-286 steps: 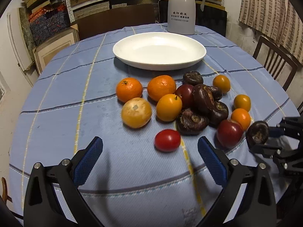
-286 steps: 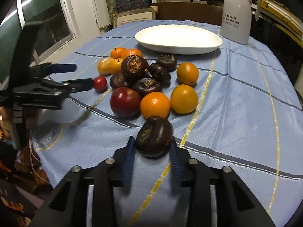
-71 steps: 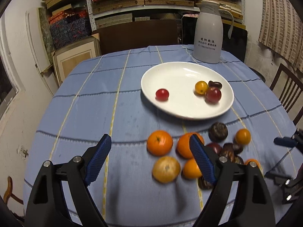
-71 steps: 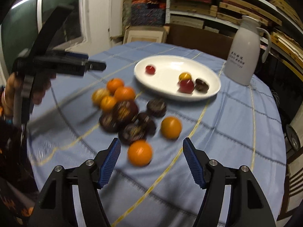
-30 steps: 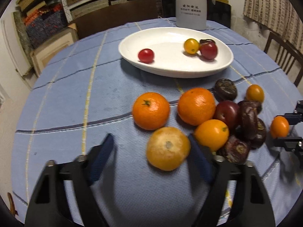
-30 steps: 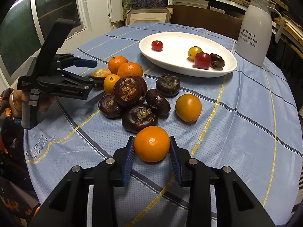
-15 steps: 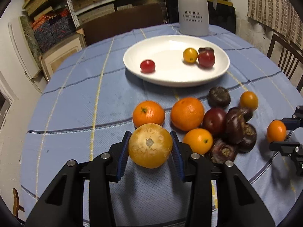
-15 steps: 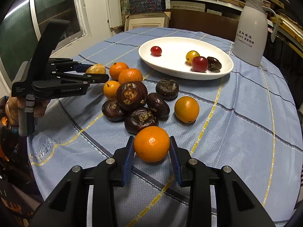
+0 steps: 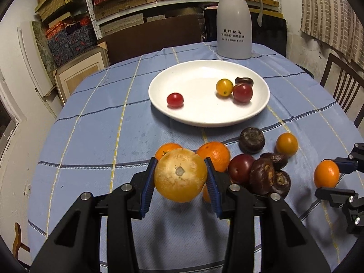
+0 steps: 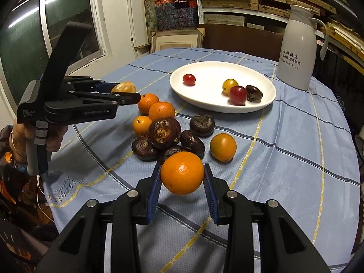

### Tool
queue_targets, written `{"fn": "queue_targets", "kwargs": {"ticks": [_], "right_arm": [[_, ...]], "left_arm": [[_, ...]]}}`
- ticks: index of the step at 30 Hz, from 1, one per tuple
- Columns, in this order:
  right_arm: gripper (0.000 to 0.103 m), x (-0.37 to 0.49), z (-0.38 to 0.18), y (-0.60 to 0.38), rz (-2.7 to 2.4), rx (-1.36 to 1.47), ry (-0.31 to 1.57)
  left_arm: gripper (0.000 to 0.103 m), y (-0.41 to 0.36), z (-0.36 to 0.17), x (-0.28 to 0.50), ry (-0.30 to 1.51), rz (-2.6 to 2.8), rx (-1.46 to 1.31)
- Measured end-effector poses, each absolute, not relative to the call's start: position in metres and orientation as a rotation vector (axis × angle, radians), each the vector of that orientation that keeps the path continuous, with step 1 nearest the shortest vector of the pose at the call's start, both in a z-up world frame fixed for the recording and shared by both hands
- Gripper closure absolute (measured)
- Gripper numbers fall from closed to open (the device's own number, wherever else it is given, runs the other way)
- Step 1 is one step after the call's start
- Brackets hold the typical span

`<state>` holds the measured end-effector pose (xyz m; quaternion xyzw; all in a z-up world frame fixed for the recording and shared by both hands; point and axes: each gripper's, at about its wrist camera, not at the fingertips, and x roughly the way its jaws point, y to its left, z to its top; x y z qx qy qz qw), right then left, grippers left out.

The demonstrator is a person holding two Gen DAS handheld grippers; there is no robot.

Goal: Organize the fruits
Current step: 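Grasp pale tangerine with left tool while right tool grasps orange, place both on plate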

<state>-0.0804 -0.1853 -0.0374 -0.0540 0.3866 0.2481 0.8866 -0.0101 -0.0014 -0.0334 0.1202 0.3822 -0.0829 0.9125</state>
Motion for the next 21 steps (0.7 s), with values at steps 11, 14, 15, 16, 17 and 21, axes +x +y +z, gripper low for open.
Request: {"fn": "queue_targets", "kwargs": {"ticks": [11, 14, 15, 16, 17, 21], "right_arm": [[0.067, -0.077, -0.040, -0.185, 0.519, -0.101, 0.805], [0.067, -0.074, -0.034, -0.186, 0.515, -0.100, 0.792], [0.067, -0.073, -0.031, -0.186, 0.513, -0.101, 0.784], [0.067, -0.071, -0.029, -0.187, 0.513, -0.100, 0.779], [0.067, -0.070, -0.027, -0.188, 0.513, -0.100, 0.775], [0.067, -0.064, -0.019, -0.191, 0.505, -0.092, 0.759]], "left_arm": [[0.063, -0.007, -0.030, -0.004, 0.788, -0.163, 0.242], [0.063, -0.008, -0.027, -0.002, 0.783, -0.161, 0.238], [0.063, -0.008, -0.026, -0.001, 0.781, -0.162, 0.238], [0.063, -0.009, -0.025, 0.000, 0.779, -0.164, 0.239], [0.063, -0.010, -0.024, 0.000, 0.776, -0.165, 0.241], [0.063, -0.012, -0.018, 0.004, 0.764, -0.169, 0.238]]}}
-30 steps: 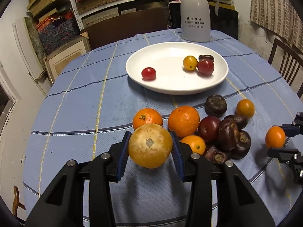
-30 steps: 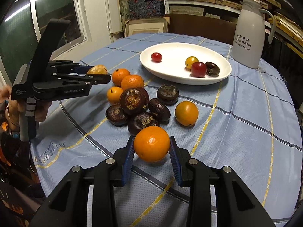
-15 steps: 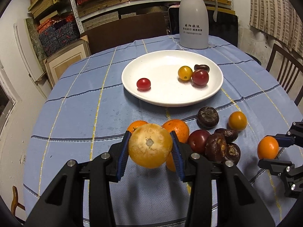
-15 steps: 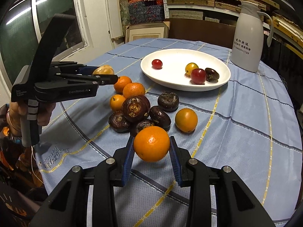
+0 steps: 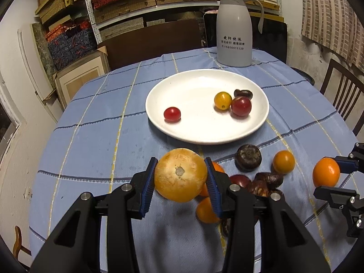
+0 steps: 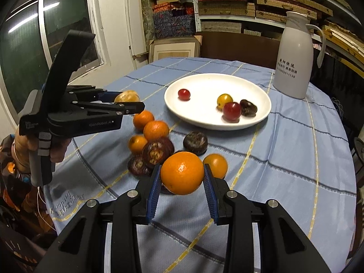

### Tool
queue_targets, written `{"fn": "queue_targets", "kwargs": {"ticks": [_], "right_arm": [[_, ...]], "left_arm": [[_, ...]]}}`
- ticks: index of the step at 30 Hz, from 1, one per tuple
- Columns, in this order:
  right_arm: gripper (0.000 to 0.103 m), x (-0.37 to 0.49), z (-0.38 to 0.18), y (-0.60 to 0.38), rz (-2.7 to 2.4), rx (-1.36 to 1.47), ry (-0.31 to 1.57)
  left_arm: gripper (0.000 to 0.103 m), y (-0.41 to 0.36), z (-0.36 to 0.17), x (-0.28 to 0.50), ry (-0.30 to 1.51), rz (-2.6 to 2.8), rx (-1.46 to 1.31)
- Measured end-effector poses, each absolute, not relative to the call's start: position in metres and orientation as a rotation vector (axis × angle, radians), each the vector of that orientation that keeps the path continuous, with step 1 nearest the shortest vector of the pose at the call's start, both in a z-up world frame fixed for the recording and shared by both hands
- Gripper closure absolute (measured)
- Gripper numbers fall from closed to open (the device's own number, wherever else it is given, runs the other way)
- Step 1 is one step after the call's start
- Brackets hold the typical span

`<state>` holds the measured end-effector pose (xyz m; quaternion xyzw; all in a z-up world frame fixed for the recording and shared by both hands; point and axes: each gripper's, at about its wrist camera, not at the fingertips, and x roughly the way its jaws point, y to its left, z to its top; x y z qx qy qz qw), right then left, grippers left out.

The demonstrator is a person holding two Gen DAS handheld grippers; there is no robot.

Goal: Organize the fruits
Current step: 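Grasp pale tangerine with left tool while right tool grasps orange, place both on plate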

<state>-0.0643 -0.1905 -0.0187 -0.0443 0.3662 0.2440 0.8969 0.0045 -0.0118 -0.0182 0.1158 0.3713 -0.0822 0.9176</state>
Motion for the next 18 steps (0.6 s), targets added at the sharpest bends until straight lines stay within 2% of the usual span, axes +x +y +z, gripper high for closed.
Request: {"fn": "queue_targets", "kwargs": {"ticks": [11, 18], "right_arm": [[0.066, -0.037, -0.003, -0.194, 0.485, -0.101, 0.733], [0.066, 0.021, 0.023, -0.191, 0.453, -0.057, 0.690]], "left_arm": [[0.063, -0.002, 0.007, 0.037, 0.730, -0.123, 0.211], [0.063, -0.009, 0.021, 0.080, 0.740, -0.121, 0.170]]}}
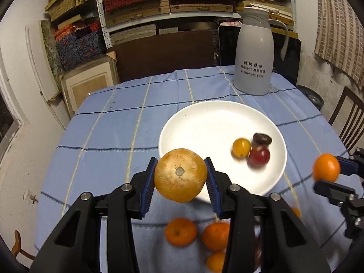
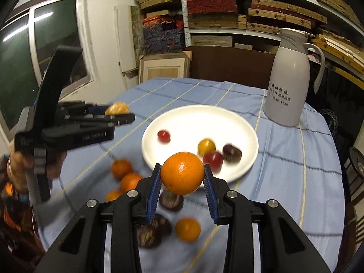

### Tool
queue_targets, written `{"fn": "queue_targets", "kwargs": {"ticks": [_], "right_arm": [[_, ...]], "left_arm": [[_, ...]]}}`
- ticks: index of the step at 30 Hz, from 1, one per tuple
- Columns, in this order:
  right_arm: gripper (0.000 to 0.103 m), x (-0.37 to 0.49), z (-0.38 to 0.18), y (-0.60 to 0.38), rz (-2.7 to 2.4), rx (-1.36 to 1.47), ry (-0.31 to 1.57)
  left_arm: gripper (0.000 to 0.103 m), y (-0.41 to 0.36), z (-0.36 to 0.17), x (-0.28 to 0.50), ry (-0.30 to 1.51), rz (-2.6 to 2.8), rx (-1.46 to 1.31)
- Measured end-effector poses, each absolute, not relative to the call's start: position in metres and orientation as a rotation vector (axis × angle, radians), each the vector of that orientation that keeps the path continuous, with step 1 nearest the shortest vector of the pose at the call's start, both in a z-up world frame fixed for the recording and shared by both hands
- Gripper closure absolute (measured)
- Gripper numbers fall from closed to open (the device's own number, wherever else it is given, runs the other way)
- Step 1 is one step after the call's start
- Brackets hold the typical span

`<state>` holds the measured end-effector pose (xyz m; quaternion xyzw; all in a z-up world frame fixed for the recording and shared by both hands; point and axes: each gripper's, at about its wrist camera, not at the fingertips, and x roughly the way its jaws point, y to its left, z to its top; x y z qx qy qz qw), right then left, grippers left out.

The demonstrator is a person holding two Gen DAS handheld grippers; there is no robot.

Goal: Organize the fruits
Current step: 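Grasp pale tangerine with left tool while right tool grasps orange, place both on plate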

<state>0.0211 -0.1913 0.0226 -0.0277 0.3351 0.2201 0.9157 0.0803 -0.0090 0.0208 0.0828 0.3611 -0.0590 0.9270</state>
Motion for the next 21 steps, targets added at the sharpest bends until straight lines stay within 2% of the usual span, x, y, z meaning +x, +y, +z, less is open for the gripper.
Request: {"fn": "queue_targets", "kwargs": {"ticks": [11, 18, 19, 20, 21], "right_arm": [[0.066, 0.116, -0.012, -0.185, 0.363, 0.020, 0.778], [0.066, 0.156, -0.025, -0.178, 0.321, 0.019, 0.813], [0.062, 0.159, -0.027, -0.177, 0.313, 0.017, 0.814], [0.048, 0.162, -0.027, -0.177, 0.301, 0.017, 0.812], [0.043, 0.163, -0.027, -0.178, 0.291, 0.023, 0.808]], "left_arm": [[0.063, -0.032, -0.027, 0.130, 0.839, -0.140, 0.204], [0.062, -0.040, -0.035, 0.143, 0.836, -0.127, 0.239], [0.062, -0.042, -0.037, 0.143, 0.829, -0.123, 0.255], [0.056, -0.042, -0.037, 0.143, 0.827, -0.121, 0.260], [0.045, -0.042, -0.036, 0.142, 0.823, -0.119, 0.263]]}}
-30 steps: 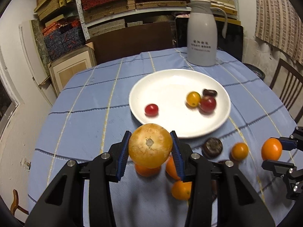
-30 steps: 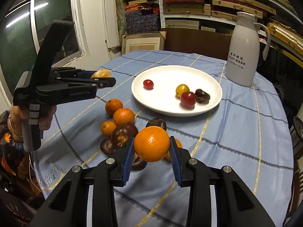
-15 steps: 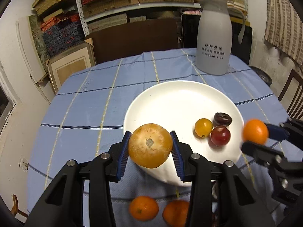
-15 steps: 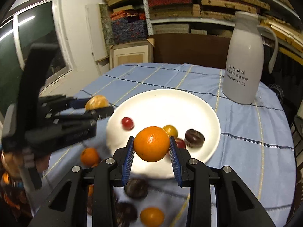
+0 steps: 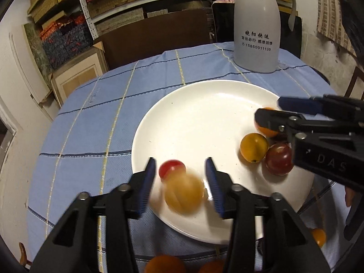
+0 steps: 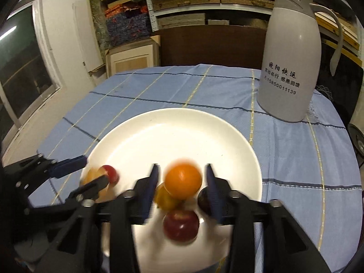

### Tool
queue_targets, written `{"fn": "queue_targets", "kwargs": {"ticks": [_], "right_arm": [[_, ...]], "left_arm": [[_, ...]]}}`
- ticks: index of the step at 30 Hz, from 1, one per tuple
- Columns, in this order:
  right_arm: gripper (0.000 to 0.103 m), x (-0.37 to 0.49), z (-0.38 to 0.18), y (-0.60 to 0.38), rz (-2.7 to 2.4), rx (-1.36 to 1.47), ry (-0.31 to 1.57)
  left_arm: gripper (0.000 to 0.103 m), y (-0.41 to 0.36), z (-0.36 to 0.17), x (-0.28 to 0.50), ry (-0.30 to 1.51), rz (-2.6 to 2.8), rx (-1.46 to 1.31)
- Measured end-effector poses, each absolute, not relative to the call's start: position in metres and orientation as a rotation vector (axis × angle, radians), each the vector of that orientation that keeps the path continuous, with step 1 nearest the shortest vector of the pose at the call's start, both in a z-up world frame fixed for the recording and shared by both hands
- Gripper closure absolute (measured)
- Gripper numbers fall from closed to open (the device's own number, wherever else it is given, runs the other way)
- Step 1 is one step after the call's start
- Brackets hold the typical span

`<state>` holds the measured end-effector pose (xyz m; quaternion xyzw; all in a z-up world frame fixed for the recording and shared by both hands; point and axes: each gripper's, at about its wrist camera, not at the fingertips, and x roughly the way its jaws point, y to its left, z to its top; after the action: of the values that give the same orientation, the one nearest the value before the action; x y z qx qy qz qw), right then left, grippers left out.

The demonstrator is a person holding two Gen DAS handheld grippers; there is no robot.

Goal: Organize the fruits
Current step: 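Grasp pale tangerine with left tool while right tool grasps orange, place both on plate, then open both tools and pull back toward the fruit cluster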

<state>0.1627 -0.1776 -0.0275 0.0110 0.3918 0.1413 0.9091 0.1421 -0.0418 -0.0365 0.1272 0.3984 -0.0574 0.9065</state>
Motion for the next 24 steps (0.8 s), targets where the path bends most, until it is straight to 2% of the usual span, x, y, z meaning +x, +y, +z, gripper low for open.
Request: {"fn": "queue_targets", "kwargs": {"ticks": [2, 3, 9, 15, 24], "right_arm": [[0.040, 0.160, -0.025, -0.180, 0.287, 0.038, 0.794], [0.040, 0.158, -0.023, -0.182, 0.293, 0.042, 0.791], [0.040, 0.126, -0.006, -0.200, 0.312, 0.051, 0.757], [0.040, 0.049, 0.006, -0.210, 0.386, -0.017, 0.713], [0.040, -0.049, -0.027, -0.204, 0.442, -0.230, 0.755]], "left_arm": [[0.028, -0.040, -0.034, 0.140, 0.802, -0.104, 0.261], [0.027, -0.038, -0.032, 0.138, 0.789, -0.101, 0.258], [0.027, -0.024, -0.016, 0.117, 0.756, -0.100, 0.230], [0.027, -0.005, -0.008, 0.074, 0.739, -0.110, 0.214], [0.026, 0.021, -0.009, 0.008, 0.740, -0.135, 0.212]]}}
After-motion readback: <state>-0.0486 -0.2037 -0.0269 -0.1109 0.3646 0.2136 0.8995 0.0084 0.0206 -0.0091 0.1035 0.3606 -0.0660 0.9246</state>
